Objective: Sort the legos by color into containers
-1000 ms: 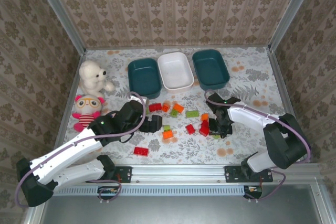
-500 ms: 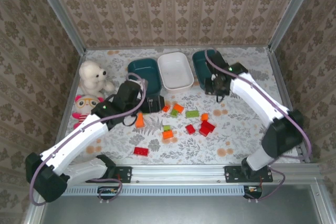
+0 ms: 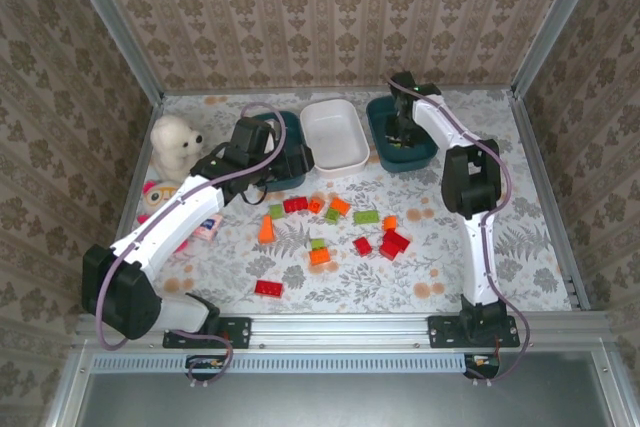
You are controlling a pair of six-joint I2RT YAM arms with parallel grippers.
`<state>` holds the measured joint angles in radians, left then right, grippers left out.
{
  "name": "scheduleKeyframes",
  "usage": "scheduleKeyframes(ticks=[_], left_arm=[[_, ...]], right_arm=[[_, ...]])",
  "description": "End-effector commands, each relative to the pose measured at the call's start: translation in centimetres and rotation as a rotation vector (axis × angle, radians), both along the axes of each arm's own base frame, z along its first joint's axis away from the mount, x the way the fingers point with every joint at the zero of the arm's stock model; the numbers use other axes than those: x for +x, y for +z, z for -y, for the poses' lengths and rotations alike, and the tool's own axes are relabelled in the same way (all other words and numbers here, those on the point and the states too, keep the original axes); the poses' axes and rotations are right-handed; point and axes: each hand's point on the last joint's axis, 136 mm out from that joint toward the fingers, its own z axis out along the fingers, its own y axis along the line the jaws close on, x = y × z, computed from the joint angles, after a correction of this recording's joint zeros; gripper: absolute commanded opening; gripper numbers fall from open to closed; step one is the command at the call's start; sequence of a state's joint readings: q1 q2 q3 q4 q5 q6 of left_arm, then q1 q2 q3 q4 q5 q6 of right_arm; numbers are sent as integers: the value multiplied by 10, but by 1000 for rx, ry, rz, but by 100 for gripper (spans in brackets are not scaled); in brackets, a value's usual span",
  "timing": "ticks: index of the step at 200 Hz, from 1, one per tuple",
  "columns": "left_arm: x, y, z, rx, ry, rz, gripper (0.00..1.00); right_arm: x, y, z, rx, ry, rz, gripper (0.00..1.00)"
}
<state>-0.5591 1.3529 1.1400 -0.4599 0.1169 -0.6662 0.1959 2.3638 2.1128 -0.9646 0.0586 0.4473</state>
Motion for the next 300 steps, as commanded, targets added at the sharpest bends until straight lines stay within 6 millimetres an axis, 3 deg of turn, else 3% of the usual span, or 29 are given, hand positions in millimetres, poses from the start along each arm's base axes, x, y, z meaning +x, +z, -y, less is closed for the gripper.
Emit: scheduleKeyframes(ticks=[1,27,54,75,112,126,142,174,190,200,227,258,300], left_arm=[[-1,11,-2,-9,1,-2,99],[-12,3,-10,9,11,-27,99],[-22,-1,-19,16,31,-43,98],[-30,-3,-27,30,49,-59,98],[-51,-12,-46,77,80,-94,95],[-63,-24,-60,123,110,-129,93],[-77,-45,-79,196,154,-188,91],[-92,-85,-96,312,179,-300,86],[-89,-101,-97,357,174,-334,83],[-85,-109,-96,387,166,-348,82],[-70,-128,-96,456,154,-348,79],[-61,-152,-93,513,119,-400,74],[-62,-174,-91,522,124,-451,64]], right_arm=[[0,-5,0,31,9,-50,23],[2,-11,2,36,7,-70,31],[5,8,4,31,9,-38,47],[10,43,3,42,14,32,62],[5,127,-1,61,14,192,63],[-10,164,-15,79,44,267,62],[-37,193,-47,148,125,344,63],[-129,224,-127,460,374,484,69],[-178,218,-148,558,448,485,72],[-209,213,-150,588,470,460,72],[-260,182,-148,620,472,359,72],[-284,166,-137,613,454,295,72],[-284,167,-134,601,444,300,72]])
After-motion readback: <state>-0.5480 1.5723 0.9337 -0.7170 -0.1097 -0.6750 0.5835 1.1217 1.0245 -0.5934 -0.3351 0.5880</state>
